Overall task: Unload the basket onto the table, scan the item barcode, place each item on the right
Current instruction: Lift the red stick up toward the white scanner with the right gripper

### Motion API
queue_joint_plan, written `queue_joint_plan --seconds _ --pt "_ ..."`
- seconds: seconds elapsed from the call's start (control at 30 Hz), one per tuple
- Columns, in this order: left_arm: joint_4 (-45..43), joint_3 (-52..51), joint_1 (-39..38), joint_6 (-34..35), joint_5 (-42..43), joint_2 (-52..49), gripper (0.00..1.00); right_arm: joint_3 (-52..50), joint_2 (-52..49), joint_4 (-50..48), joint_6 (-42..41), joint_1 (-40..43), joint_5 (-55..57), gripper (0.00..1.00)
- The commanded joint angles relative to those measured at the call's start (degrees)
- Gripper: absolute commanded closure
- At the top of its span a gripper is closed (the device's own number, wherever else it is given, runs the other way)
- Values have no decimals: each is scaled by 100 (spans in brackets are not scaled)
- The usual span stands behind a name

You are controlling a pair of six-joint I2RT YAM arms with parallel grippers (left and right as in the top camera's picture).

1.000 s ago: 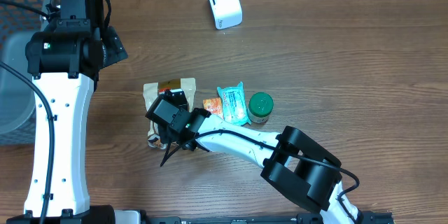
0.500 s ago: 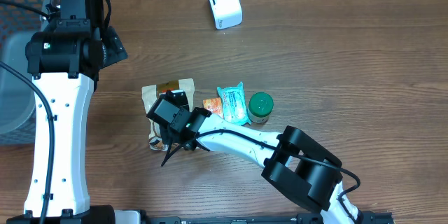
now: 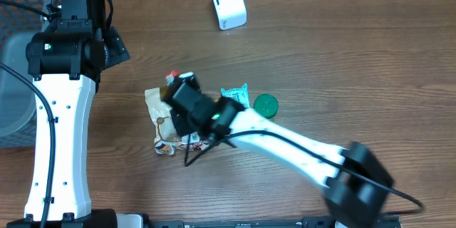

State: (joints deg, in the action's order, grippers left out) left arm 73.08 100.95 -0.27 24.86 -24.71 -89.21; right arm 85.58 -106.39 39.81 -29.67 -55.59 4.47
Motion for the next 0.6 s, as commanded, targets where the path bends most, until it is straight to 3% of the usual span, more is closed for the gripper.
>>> queue_joint_plan --seconds 0.0,0.27,0.57 --pt "0 79 15 -66 -90 -31 0 4 474 227 389 321 -33 97" --pt "-2 79 15 -66 -90 -31 0 4 739 898 1961 748 -566 96" --pt "-2 79 15 -66 -92 -31 0 4 739 1327 1958 811 -610 96"
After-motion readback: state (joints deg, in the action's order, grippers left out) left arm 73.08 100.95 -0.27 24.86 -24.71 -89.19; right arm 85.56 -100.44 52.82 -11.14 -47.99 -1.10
